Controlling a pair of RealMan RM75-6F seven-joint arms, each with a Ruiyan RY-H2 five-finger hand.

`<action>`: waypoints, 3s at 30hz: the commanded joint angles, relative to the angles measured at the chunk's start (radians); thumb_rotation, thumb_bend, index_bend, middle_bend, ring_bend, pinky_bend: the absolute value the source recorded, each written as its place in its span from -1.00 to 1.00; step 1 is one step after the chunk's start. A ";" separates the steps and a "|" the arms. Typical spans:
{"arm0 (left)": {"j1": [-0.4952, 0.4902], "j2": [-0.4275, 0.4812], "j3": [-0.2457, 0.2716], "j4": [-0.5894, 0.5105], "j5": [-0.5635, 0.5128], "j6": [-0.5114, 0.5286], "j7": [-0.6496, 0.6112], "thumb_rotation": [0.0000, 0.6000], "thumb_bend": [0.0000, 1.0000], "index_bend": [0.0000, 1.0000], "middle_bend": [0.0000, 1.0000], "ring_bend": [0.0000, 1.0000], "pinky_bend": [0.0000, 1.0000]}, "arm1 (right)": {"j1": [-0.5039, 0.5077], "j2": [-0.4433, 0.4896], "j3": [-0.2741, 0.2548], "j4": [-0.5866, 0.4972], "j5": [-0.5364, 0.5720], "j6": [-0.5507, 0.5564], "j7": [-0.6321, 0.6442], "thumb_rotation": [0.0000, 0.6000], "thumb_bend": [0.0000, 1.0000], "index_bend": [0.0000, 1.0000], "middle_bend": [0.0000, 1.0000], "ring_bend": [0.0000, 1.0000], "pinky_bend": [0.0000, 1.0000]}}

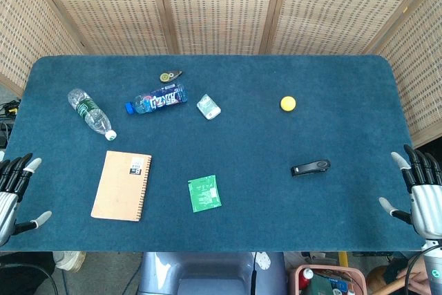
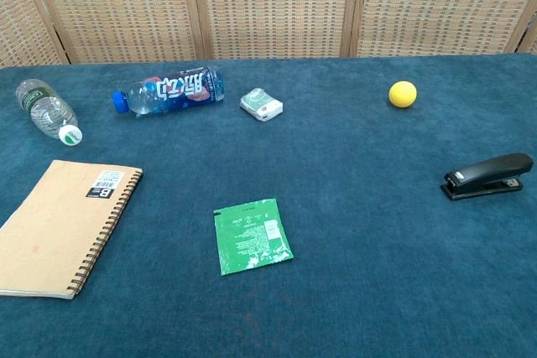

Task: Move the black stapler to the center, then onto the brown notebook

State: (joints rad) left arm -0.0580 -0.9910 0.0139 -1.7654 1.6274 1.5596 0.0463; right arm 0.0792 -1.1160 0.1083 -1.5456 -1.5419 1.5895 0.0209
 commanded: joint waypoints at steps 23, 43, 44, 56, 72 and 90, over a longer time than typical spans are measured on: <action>-0.053 -0.041 -0.031 0.017 -0.060 -0.095 0.053 1.00 -1.00 -1.00 -1.00 -1.00 -1.00 | 0.281 -0.107 -0.018 0.201 -0.131 -0.356 0.155 1.00 -1.00 -1.00 -1.00 -1.00 -1.00; -0.104 -0.107 -0.088 0.039 -0.209 -0.181 0.161 1.00 -1.00 -1.00 -1.00 -1.00 -1.00 | 0.493 -0.340 -0.062 0.554 -0.099 -0.684 0.132 1.00 -0.65 -0.70 -0.74 -1.00 -0.88; -0.105 -0.107 -0.091 0.040 -0.214 -0.182 0.161 1.00 -1.00 -1.00 -1.00 -1.00 -1.00 | 0.497 -0.348 -0.063 0.565 -0.096 -0.689 0.133 1.00 -0.63 -0.68 -0.70 -0.98 -0.84; -0.111 -0.086 -0.099 0.024 -0.236 -0.192 0.125 1.00 -1.00 -1.00 -1.00 -1.00 -1.00 | 0.519 -0.458 -0.073 0.718 -0.100 -0.623 0.183 1.00 0.04 0.18 0.17 -0.16 0.06; -0.125 -0.045 -0.104 0.018 -0.261 -0.233 0.042 1.00 -1.00 -1.00 -1.00 -1.00 -1.00 | 0.748 -0.295 0.088 0.158 -0.057 -0.742 -0.155 1.00 0.05 0.18 0.17 -0.16 0.06; -0.126 -0.004 -0.102 0.045 -0.267 -0.254 -0.068 1.00 -1.00 -1.00 -1.00 -1.00 -1.00 | 1.021 -0.738 0.188 0.314 0.412 -0.868 -0.750 1.00 0.05 0.18 0.17 -0.16 0.06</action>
State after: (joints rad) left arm -0.1825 -0.9959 -0.0876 -1.7220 1.3655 1.3097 -0.0219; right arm 1.0666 -1.7942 0.3039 -1.2772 -1.1747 0.7181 -0.6765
